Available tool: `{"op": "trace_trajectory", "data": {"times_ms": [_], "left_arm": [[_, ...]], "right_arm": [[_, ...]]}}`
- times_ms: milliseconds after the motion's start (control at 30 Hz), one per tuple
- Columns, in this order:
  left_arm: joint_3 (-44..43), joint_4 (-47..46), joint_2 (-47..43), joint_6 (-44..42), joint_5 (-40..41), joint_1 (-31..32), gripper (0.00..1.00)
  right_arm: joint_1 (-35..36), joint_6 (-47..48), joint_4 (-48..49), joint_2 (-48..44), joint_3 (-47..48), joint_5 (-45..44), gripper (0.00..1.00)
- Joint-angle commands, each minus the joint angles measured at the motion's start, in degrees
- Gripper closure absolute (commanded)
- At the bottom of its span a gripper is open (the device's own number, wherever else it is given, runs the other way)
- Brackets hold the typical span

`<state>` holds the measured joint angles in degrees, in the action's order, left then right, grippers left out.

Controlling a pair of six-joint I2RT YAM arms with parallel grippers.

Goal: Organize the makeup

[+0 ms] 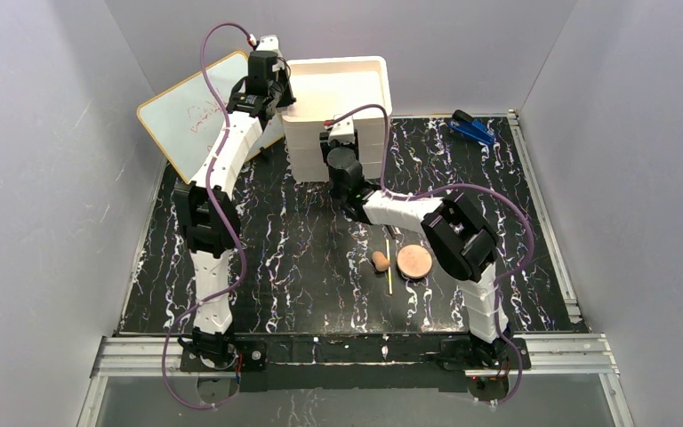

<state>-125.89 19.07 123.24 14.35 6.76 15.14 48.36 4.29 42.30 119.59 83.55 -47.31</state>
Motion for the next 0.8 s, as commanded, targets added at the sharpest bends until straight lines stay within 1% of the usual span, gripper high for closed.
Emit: {"op": "trace_trajectory", "data": {"times_ms": [0,133,233,267,367,500,767], "left_arm": [[-3.7,-0.17,-2.78,1.43,-6.65,0.57,1.0],[-3.59,-0.11,-2.85,1.41,-6.76,0.54,1.0],[-3.49,-0.13,-3.18,1.23,-6.76,0.57,1.0],[-3.49,-0.2,-3.23,1.21,-6.72,0.55,1.0],[-3.4,-0.16,-3.27,1.12,-6.59,0.59,1.0],[-3.6,0.04,-3.12,1.04,-6.29,0.53,1.0],[-3.97,0.33,-2.61,1.11,-6.24,0.55,1.0]], "right_arm": [[-3.99,-3.06,-0.34,-3.45,-0.09,1.41,0.56],[-4.4,-2.98,-1.17,-2.52,1.28,2.22,0.75],[-4.41,-2.98,-1.71,-2.25,1.89,2.53,0.91],[-4.39,-3.05,-1.89,-2.4,1.92,2.57,0.98],[-4.37,-3.84,-2.65,-3.7,0.25,2.85,0.99],[-3.28,-6.77,-2.89,-7.67,-4.8,2.79,0.99],[3.74,-6.25,-0.59,-13.45,-15.86,-3.07,0.99]]}}
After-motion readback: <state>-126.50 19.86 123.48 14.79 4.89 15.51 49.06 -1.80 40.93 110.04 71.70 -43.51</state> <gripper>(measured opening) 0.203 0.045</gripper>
